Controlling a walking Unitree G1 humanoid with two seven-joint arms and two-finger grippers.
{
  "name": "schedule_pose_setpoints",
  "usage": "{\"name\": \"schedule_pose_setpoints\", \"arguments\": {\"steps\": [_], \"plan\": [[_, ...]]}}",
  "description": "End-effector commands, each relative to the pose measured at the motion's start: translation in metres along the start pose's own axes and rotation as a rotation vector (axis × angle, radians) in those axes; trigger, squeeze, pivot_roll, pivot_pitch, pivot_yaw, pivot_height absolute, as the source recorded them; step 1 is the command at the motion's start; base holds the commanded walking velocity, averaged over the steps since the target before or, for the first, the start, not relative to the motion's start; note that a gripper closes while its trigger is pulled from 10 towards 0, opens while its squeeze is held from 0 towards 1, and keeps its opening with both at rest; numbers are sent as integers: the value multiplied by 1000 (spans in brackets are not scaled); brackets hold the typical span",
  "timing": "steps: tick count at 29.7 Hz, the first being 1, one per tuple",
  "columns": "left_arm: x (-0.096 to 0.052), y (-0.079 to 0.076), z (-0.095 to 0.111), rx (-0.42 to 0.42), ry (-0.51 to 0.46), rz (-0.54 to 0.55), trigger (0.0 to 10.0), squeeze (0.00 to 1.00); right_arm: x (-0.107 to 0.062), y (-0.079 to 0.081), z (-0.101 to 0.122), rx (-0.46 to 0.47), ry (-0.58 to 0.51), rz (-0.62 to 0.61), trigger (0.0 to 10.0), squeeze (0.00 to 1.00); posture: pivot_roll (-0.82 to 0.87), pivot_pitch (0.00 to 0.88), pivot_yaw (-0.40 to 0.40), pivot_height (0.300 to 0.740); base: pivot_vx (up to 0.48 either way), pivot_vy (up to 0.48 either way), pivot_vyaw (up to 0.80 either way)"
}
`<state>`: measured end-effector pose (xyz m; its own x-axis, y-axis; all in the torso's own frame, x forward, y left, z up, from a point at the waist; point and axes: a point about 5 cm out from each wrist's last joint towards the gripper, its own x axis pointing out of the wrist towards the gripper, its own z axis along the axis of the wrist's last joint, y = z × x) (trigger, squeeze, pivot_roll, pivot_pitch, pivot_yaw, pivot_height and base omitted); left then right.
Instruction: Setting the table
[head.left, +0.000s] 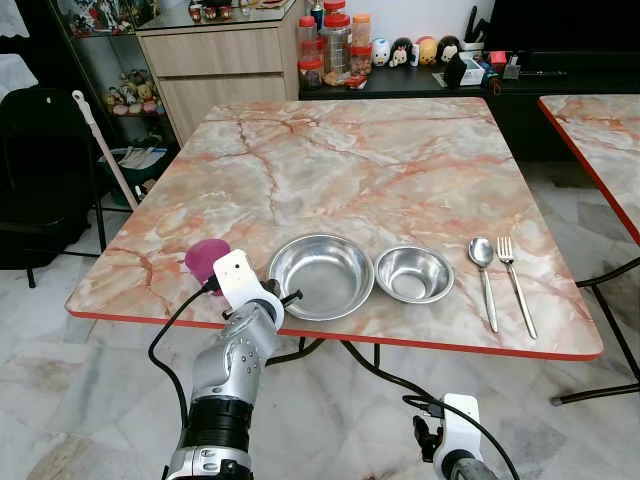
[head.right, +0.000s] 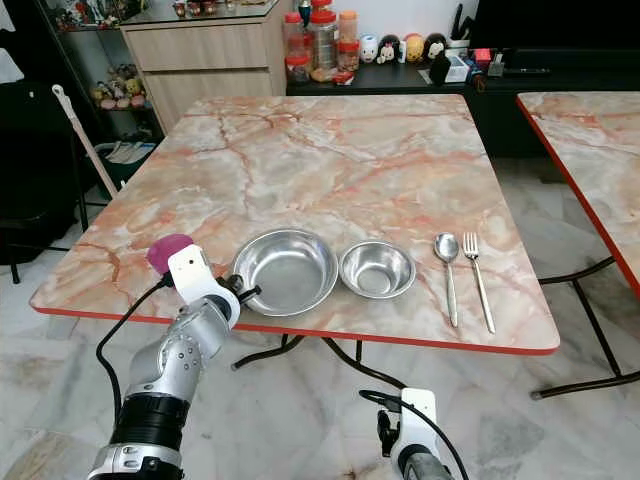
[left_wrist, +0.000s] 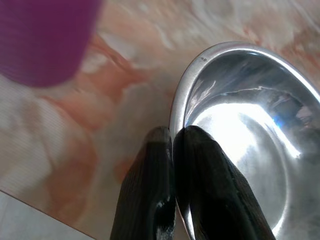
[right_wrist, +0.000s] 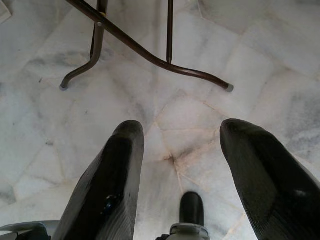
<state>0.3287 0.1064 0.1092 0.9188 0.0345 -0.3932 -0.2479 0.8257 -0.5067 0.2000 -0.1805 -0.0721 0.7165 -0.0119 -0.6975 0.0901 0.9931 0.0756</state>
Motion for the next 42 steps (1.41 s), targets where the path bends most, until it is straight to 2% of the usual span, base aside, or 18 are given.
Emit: {"name": "schedule_pose_setpoints", "arguments": {"steps": [1,10,14,15,17,18,25,27,30,32,38,42], "plan": [[1,-6,-2,-42,2,0,0,0,1,3,3,-4,0,14,10000,0,-32,0,60,740,0,0,0],[-2,-9,5,-135,-96,-108,0,0,2,4,4,-9,-3,19,10000,0,-28,0,54,740,0,0,0],[-5,-15,9,-126,-164,-169,0,0,2,3,3,-25,4,28,10000,0,-24,0,48,740,0,0,0],[-6,-16,12,-124,-191,-180,471,0,1,3,3,-26,5,28,10000,0,-25,0,48,740,0,0,0],[-6,-17,14,-123,-216,-193,471,0,1,3,2,-27,6,28,10000,0,-27,0,47,740,0,0,0],[-8,-20,17,-131,-253,-224,10000,0,1,3,2,-29,6,30,10000,0,-27,0,48,740,0,0,0],[-12,-31,27,-107,-384,-335,10000,0,1,3,3,-33,3,35,10000,0,-21,0,34,740,0,0,0],[-11,-42,31,-30,-441,-390,10000,0,2,5,4,-41,-3,43,10000,0,-17,0,29,740,0,0,0],[-10,-44,33,-38,-459,-406,10000,0,2,5,4,-42,-4,43,10000,0,-17,0,29,740,0,0,0],[-10,-49,38,-23,-503,-428,10000,0,2,5,5,-39,-11,40,10000,0,-22,0,31,740,0,0,0],[-13,-67,45,110,-610,-475,10000,0,3,6,8,-39,-22,39,10000,0,-24,0,32,740,0,0,0],[-13,-70,49,102,-642,-473,10000,0,3,6,8,-35,-25,38,10000,0,-24,0,34,740,0,0,0]]}}
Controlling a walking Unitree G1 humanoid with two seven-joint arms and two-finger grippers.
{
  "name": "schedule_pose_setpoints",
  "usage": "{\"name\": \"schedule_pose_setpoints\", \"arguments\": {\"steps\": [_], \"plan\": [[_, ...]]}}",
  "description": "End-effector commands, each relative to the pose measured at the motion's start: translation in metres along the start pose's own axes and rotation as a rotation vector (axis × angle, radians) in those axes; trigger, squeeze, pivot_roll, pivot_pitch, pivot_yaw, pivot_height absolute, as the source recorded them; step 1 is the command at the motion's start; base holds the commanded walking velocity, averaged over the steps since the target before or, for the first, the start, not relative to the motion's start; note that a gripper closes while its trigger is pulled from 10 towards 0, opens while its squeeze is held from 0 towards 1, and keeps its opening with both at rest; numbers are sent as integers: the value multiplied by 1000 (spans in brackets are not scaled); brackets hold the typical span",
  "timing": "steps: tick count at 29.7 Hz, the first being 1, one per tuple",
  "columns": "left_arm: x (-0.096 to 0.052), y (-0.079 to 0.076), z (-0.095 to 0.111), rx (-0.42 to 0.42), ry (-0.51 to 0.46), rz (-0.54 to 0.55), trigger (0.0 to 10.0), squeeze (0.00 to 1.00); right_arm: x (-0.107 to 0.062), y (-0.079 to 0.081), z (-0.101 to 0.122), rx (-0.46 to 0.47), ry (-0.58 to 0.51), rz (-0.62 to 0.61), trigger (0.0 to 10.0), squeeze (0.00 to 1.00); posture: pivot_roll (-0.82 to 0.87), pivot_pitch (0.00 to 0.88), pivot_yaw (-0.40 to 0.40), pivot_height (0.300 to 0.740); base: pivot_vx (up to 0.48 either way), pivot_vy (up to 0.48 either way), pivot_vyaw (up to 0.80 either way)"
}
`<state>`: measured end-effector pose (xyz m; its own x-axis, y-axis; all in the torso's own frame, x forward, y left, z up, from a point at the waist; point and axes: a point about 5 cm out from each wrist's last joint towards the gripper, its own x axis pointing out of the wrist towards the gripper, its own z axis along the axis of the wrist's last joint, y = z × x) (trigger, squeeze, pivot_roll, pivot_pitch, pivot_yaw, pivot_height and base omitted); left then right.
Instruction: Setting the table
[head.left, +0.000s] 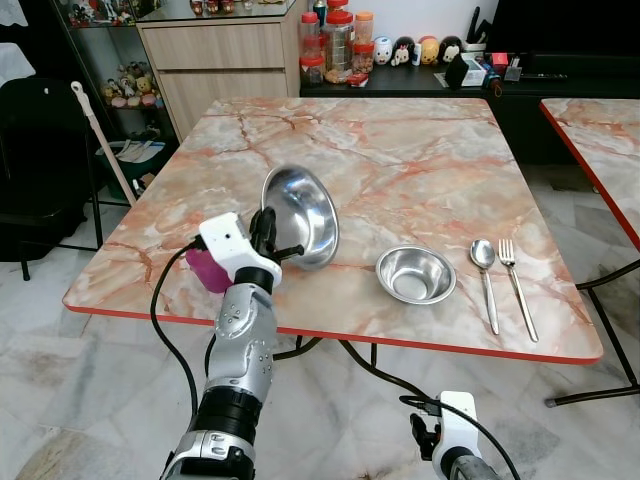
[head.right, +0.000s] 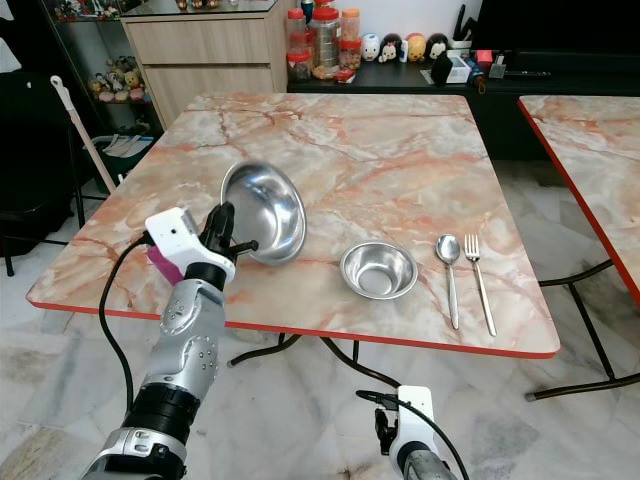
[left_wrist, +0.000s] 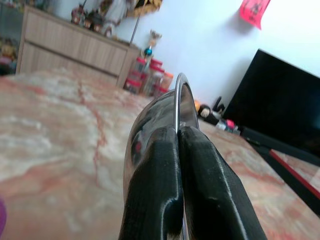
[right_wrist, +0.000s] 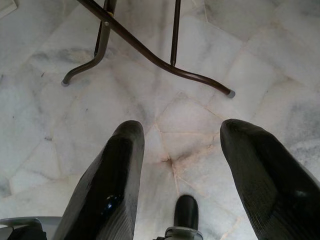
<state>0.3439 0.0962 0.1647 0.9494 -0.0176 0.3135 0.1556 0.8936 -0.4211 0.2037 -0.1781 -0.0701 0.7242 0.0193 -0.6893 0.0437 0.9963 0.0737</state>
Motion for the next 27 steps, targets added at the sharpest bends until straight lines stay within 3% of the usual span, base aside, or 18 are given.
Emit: {"name": "schedule_pose_setpoints", "arguments": {"steps": [1,7,14,18,20,27], "plan": [[14,-28,11,-15,-70,-57,10000,0,2,4,4,2,-20,6,10000,0,-24,0,34,740,0,0,0],[16,-27,16,24,-116,-48,10000,0,1,3,5,9,-25,0,10000,0,-31,0,38,740,0,0,0],[13,-15,7,113,-94,-40,10000,0,1,3,5,14,-30,-4,10000,0,-34,0,40,740,0,0,0],[13,-14,6,121,-92,-40,10000,0,1,3,5,17,-31,-4,10000,0,-34,0,40,740,0,0,0],[11,-4,6,212,-101,-52,10000,0,0,2,2,20,-29,-11,10000,0,-30,0,41,740,0,0,0],[14,-1,11,241,-131,-47,10000,0,0,1,1,14,-25,-9,10000,0,-25,0,36,740,0,0,0]]}}
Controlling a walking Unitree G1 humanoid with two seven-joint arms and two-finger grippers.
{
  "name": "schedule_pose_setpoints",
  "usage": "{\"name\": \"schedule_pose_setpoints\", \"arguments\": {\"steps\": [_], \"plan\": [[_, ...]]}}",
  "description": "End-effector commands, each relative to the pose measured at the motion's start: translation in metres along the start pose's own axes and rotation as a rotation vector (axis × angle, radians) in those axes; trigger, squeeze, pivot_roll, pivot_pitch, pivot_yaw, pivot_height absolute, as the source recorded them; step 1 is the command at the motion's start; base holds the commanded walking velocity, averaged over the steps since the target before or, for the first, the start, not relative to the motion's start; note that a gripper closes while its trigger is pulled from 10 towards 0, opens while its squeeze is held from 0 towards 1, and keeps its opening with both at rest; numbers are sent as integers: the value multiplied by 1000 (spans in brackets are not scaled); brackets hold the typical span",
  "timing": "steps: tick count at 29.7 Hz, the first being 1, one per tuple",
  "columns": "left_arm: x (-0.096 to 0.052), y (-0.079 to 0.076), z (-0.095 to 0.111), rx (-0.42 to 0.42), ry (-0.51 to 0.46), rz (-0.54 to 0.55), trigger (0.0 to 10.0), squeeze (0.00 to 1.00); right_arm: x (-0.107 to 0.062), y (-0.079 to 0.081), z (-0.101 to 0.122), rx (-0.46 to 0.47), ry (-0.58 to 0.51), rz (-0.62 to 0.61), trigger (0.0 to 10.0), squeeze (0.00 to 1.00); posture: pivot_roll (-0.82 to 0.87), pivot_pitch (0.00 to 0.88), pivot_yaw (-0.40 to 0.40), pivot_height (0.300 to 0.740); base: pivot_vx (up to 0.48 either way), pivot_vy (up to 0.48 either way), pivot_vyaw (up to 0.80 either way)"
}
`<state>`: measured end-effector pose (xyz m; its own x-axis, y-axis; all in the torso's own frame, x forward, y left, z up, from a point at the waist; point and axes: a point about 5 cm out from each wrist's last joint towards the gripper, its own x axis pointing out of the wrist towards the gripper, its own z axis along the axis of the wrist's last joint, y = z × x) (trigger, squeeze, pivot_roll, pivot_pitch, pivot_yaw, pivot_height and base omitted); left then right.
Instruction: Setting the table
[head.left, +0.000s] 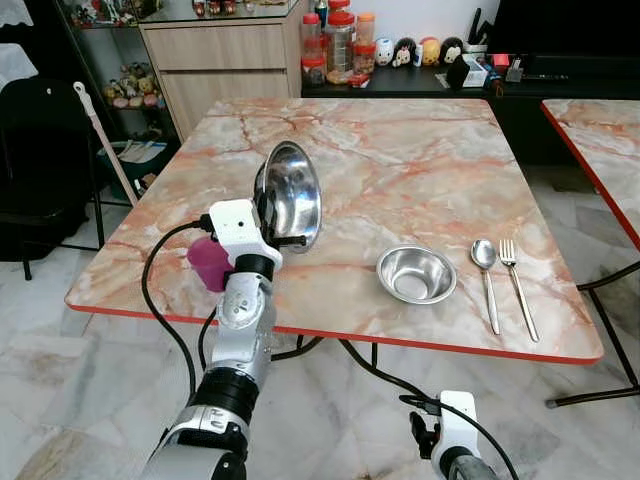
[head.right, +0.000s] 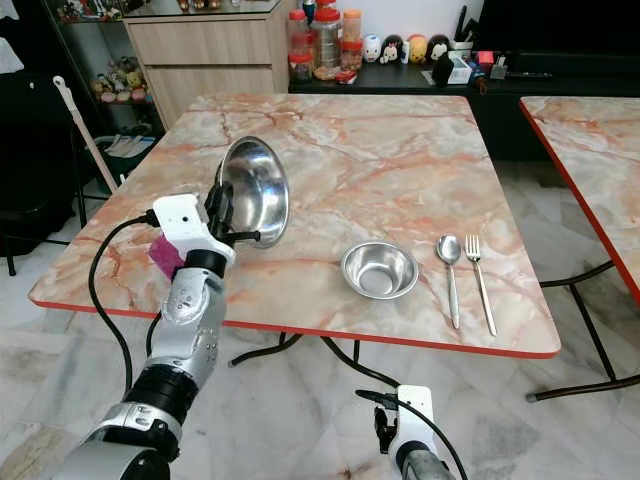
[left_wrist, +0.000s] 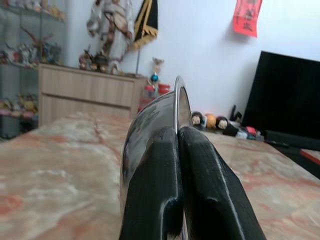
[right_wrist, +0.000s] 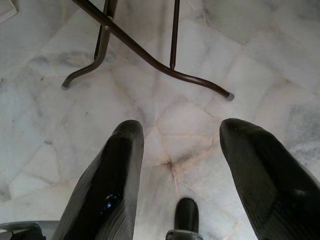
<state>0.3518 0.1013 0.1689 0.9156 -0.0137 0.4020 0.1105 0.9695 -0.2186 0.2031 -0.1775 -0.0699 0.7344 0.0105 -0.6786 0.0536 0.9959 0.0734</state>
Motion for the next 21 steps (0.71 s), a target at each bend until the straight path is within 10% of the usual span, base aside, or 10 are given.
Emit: {"name": "schedule_pose_setpoints", "arguments": {"steps": [1,21], "plan": [[7,-2,9,24,-52,-11,10000,0,1,1,2,5,-11,0,10000,0,-25,0,34,740,0,0,0],[16,-1,31,13,-169,37,10000,0,1,1,3,-7,-8,1,10000,0,-21,0,24,740,0,-311,159]]}}
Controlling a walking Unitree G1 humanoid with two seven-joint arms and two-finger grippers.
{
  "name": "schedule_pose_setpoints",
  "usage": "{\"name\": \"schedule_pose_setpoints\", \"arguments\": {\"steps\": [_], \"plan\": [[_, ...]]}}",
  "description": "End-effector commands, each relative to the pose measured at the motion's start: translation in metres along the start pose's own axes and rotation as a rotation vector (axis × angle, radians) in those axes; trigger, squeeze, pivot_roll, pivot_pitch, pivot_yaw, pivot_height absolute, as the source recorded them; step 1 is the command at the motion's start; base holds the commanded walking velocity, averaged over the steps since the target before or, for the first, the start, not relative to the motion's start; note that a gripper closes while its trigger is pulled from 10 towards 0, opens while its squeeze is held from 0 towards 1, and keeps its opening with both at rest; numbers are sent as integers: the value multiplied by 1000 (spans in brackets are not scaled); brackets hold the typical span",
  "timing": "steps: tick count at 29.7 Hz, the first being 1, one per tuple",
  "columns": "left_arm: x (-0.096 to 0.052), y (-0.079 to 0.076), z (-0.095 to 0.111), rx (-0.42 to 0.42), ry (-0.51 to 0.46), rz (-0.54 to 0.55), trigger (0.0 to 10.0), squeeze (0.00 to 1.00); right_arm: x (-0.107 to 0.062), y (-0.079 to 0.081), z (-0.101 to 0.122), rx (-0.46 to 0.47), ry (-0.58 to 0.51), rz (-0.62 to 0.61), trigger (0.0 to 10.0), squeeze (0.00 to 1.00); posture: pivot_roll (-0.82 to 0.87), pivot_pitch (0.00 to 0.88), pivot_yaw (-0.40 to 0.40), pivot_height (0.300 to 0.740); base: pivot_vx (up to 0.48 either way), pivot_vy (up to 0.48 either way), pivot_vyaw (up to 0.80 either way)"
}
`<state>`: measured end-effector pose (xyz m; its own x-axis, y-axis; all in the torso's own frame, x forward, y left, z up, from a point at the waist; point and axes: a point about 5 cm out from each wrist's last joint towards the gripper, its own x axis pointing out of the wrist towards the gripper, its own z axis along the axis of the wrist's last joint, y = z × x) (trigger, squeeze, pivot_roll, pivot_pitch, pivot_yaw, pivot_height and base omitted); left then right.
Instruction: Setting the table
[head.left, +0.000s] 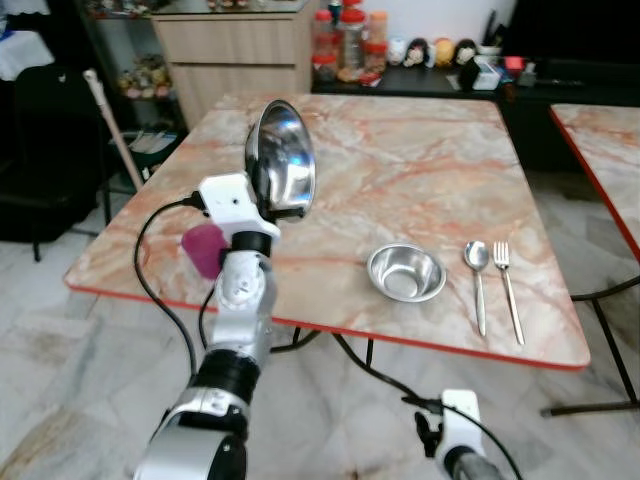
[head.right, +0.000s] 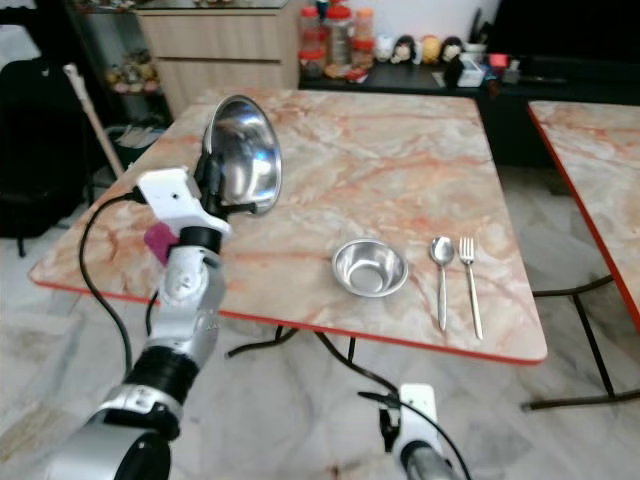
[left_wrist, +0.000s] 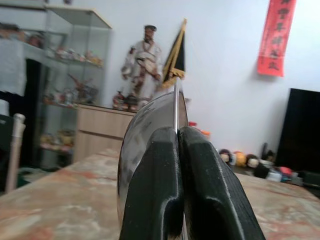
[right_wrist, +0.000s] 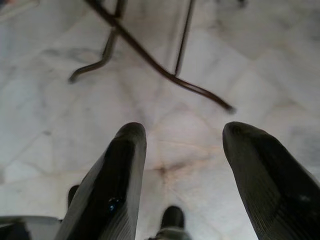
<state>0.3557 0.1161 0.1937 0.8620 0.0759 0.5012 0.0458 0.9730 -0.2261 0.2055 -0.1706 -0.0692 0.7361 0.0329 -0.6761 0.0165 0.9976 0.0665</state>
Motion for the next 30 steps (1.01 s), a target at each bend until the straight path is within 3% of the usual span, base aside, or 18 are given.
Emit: {"name": "schedule_pose_setpoints", "arguments": {"steps": [1,11,23,30], "plan": [[3,-10,7,-13,-39,-20,10000,0,0,-7,1,27,-7,-23,10000,0,-21,0,24,740,0,-349,0],[4,-9,8,-14,-43,-13,10000,0,-1,-7,0,38,1,-25,10000,0,-22,0,26,740,0,-349,0],[5,-7,9,-16,-44,-2,10000,0,-1,-7,0,43,1,-25,10000,0,-23,0,26,740,0,-350,-800],[10,-6,14,-27,-63,9,10000,0,0,-8,2,48,-11,-31,10000,0,-32,0,29,740,0,-352,0]]}}
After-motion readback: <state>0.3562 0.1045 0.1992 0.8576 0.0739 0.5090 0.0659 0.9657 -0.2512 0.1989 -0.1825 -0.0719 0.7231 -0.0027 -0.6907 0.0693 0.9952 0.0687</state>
